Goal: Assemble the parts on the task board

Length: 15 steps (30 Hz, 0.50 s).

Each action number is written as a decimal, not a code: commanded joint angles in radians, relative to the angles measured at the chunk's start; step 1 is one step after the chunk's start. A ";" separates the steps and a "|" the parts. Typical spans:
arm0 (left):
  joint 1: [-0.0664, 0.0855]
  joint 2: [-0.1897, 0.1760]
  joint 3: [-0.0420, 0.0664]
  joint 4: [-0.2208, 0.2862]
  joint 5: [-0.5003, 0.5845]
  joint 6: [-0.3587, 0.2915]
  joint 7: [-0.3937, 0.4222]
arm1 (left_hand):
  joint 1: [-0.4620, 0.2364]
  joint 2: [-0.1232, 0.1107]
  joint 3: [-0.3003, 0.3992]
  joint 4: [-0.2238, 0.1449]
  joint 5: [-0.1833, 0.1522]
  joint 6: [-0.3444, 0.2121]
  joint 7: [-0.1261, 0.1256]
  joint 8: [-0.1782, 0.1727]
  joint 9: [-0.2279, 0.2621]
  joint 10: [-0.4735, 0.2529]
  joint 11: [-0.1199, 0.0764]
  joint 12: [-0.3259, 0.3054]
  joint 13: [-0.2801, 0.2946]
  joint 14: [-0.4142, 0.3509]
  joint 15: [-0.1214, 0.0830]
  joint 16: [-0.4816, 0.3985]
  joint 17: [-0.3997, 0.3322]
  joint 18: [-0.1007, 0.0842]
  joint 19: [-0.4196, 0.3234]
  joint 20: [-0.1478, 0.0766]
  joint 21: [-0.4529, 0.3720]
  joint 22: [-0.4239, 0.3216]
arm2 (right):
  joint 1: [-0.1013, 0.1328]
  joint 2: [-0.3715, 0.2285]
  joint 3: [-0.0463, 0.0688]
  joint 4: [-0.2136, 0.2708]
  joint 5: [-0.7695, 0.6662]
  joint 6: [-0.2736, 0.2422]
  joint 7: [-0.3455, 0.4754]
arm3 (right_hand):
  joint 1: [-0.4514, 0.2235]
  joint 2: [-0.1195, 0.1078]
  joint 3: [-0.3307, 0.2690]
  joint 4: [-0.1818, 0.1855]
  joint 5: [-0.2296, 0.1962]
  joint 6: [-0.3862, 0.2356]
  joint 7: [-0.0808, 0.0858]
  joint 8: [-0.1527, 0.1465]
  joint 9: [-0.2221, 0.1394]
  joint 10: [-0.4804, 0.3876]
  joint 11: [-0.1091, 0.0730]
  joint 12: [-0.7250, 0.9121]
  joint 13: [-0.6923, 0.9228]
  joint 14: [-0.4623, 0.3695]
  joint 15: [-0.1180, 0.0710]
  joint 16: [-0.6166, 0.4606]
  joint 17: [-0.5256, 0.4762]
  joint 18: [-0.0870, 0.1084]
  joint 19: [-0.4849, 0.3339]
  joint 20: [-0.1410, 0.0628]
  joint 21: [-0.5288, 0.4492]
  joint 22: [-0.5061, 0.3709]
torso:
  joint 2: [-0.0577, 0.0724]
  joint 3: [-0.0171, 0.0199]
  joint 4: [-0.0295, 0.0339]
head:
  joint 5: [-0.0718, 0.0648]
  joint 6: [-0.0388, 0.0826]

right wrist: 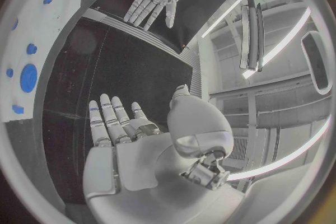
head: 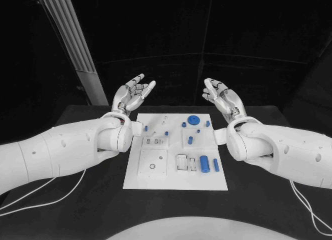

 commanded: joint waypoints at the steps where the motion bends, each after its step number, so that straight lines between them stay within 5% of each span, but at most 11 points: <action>1: 0.019 0.015 -0.015 -0.032 -0.003 0.124 0.365 | 0.007 0.000 0.000 0.004 0.004 0.005 0.147 0.003 0.001 0.003 0.002 0.005 0.001 0.000 0.006 0.007 0.001 0.012 -0.001 0.006 0.004 0.004 | 0.011 0.002 -0.007 -0.005 -0.210 0.069 -0.005 | 0.008 0.001 0.000 0.005 0.002 0.004 0.179 0.003 0.001 0.000 0.003 0.003 0.001 -0.001 0.005 0.004 0.001 0.014 -0.003 0.007 0.003 0.001 | 0.000 -0.0005 0.0007 | 0.000 -0.002; 6: 0.039 0.033 -0.038 -0.065 -0.004 0.161 0.433 | 0.007 0.004 0.002 0.004 0.004 0.005 0.147 0.003 0.001 0.003 0.002 0.007 0.001 0.002 0.009 0.008 0.001 0.013 0.005 0.011 0.010 0.013 | 0.021 0.003 -0.018 -0.011 -0.281 0.087 -0.008 | 0.010 0.002 0.000 0.004 0.002 0.005 0.179 0.004 0.001 0.002 0.003 0.008 0.001 0.000 0.005 0.007 0.001 0.014 -0.003 0.007 0.004 0.001 | 0.000 -0.0005 0.0007 | 0.000 -0.002; 10: 0.043 0.037 -0.043 -0.072 -0.004 0.168 0.447 | 0.007 0.005 0.003 0.004 0.004 0.005 0.147 0.003 0.001 0.002 0.003 0.009 0.001 0.002 0.012 0.008 0.001 0.014 0.014 0.016 0.017 0.024 | 0.023 0.004 -0.021 -0.012 -0.296 0.091 -0.009 | 0.012 0.004 -0.002 0.004 0.002 0.006 0.179 0.005 0.001 0.004 0.003 0.012 0.002 0.002 0.005 0.011 0.002 0.014 -0.003 0.007 0.004 0.001 | 0.000 -0.0005 0.0007 | 0.000 -0.002; 11: 0.044 0.027 -0.043 -0.055 -0.004 0.185 0.434 | 0.007 0.005 0.003 0.004 0.004 0.007 0.148 0.004 0.001 0.001 0.003 0.010 0.001 0.003 0.012 0.009 0.001 0.015 0.018 0.018 0.020 0.028 | 0.023 0.002 -0.020 -0.025 -0.296 0.097 -0.015 | 0.013 0.004 -0.002 0.004 0.002 0.006 0.179 0.005 0.001 0.004 0.003 0.013 0.002 0.003 0.005 0.012 0.002 0.014 -0.003 0.007 0.004 0.001 | 0.002 -0.0018 0.0008 | 0.019 -0.014; 15: 0.044 0.022 -0.043 -0.051 -0.004 0.190 0.427 | 0.003 0.010 0.004 0.004 0.003 0.024 0.148 0.006 0.003 0.004 0.004 0.018 0.001 0.003 0.016 0.010 0.001 0.023 0.046 0.035 0.042 0.055 | 0.023 0.001 -0.020 -0.029 -0.296 0.102 -0.016 | 0.020 0.009 -0.009 0.005 0.002 0.009 0.178 0.009 0.002 0.015 0.002 0.028 0.005 0.014 0.004 0.027 0.005 0.014 -0.003 0.006 0.005 0.002 | 0.002 -0.0011 0.0005 | 0.020 -0.009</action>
